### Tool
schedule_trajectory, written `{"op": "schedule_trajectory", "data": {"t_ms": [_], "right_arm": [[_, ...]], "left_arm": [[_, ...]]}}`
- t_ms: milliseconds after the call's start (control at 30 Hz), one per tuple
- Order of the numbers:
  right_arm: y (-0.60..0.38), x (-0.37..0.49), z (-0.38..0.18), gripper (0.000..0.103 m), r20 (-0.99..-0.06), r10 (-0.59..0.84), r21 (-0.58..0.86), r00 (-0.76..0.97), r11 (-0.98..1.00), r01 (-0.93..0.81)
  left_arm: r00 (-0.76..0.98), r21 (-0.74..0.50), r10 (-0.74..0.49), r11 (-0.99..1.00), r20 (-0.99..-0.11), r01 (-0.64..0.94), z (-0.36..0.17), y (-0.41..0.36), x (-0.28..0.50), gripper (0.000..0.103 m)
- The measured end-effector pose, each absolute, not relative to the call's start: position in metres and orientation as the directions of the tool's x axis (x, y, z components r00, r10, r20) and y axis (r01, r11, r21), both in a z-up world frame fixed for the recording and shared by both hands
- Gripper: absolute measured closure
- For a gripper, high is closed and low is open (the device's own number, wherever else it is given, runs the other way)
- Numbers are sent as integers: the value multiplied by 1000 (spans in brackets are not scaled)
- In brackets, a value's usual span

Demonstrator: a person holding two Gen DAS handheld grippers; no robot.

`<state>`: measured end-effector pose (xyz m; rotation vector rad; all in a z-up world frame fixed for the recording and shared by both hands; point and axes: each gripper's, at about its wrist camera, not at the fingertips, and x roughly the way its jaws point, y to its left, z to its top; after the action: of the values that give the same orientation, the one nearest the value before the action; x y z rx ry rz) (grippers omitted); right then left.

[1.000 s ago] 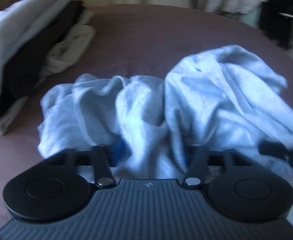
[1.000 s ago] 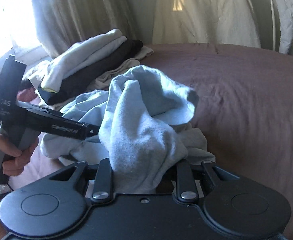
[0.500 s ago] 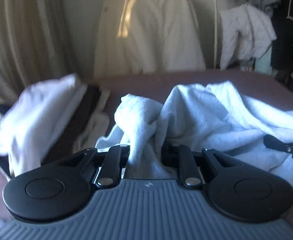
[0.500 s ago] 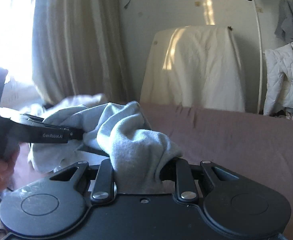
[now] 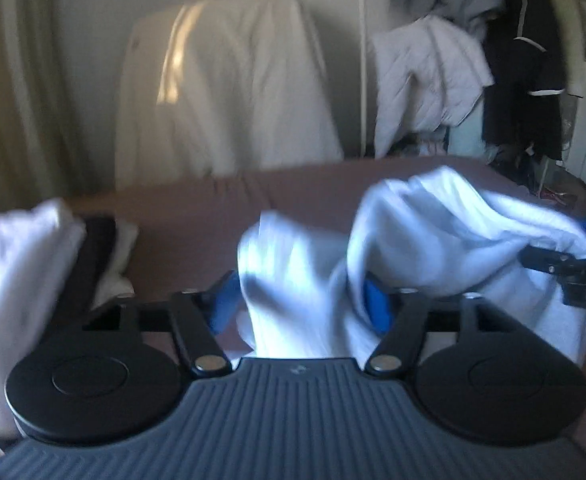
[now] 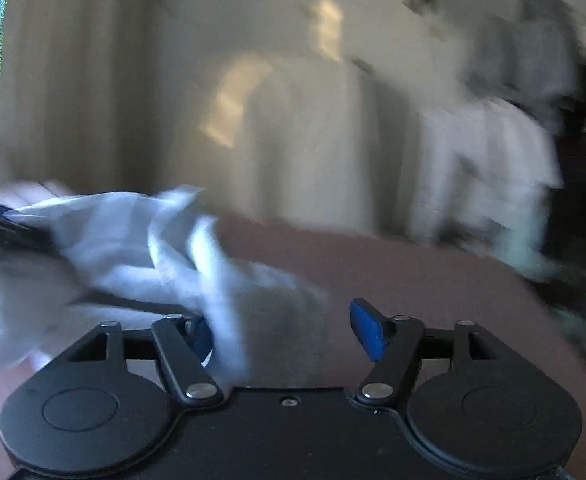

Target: Fold clothes

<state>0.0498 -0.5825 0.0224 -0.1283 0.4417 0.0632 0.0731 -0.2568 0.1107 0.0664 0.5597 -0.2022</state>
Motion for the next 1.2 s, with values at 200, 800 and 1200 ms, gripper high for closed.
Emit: {"op": "schedule_trajectory", "data": {"t_ms": [200, 800, 1200], "right_arm": [[-589, 35, -45, 32, -550, 1, -102, 835, 992, -69], [-613, 42, -97, 30, -740, 217, 345, 636, 935, 82], [-621, 30, -97, 90, -698, 218, 366, 683, 927, 78]], "left_arm": [[705, -139, -212, 977, -676, 160, 19, -224, 67, 35], [488, -411, -491, 871, -722, 268, -48, -275, 123, 68], [784, -55, -226, 969, -579, 239, 29, -260, 93, 95]]}}
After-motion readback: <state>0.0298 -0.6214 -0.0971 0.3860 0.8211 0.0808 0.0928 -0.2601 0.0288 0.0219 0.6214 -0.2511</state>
